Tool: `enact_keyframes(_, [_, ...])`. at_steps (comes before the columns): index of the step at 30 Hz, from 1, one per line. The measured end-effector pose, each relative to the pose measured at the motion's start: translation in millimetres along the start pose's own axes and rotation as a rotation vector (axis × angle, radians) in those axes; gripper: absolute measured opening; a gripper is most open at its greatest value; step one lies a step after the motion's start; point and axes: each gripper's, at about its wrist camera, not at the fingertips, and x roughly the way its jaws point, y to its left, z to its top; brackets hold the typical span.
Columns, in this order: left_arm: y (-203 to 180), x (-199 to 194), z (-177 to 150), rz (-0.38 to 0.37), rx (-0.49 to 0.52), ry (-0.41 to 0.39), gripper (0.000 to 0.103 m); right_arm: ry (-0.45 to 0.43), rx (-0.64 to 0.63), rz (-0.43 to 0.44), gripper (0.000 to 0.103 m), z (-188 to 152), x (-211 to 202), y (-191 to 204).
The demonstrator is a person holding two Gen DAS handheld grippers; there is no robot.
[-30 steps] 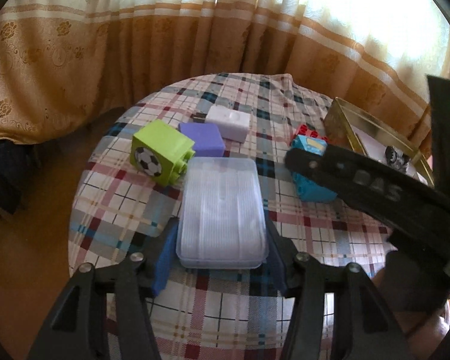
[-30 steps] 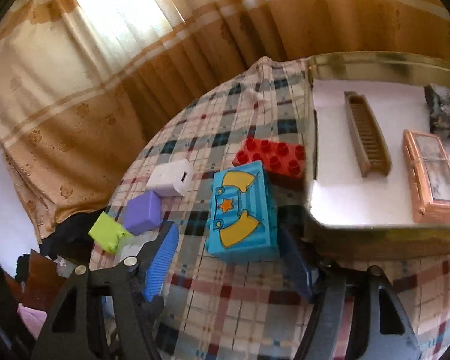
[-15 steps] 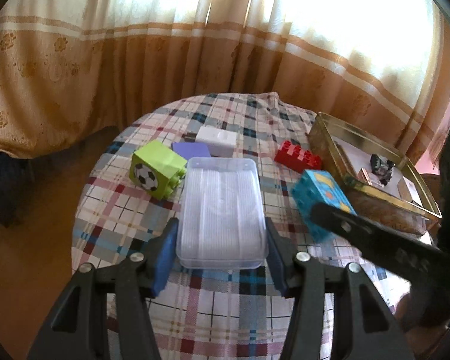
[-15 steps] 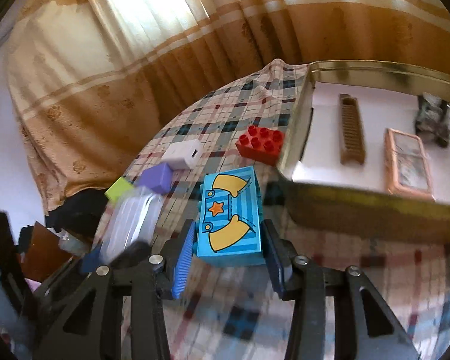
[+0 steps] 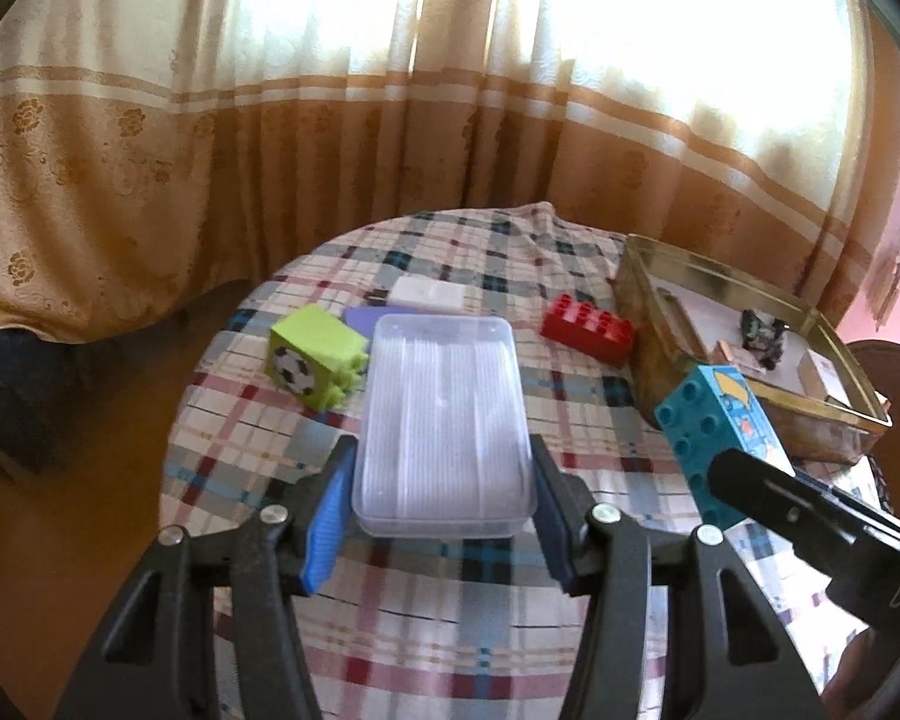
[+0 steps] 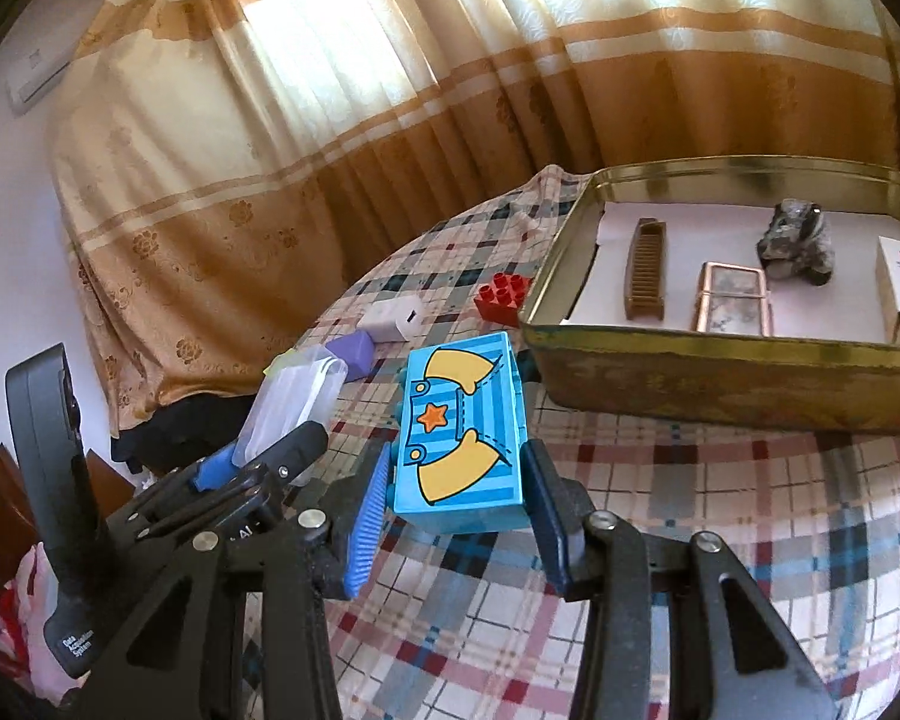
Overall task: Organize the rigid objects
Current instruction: 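Grasp the blue printed toy block with the right tool while the left tool holds the clear box, then carry the clear box and blue block over the gold tray with both tools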
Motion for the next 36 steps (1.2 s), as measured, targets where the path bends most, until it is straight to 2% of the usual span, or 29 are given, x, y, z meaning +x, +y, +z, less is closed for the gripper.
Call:
enact_keyframes(7, [-11.7, -17.9, 7.7, -0.065, -0.003, -0.042, 0.054, -0.062, 0.014, -0.019, 0.047, 1.5, -22.4, -7.3])
enact_keyframes(20, [-28.9, -40.5, 16.7, -0.088, 0.031, -0.088, 0.054, -0.146, 0.067, -0.043, 0.047, 10.6, -54.9, -26.5])
enact_keyframes(36, [-64.1, -47.3, 28.1, -0.141, 0.099, -0.112, 0.054, -0.224, 0.111, -0.1, 0.047, 21.1, -86.6, -51.9])
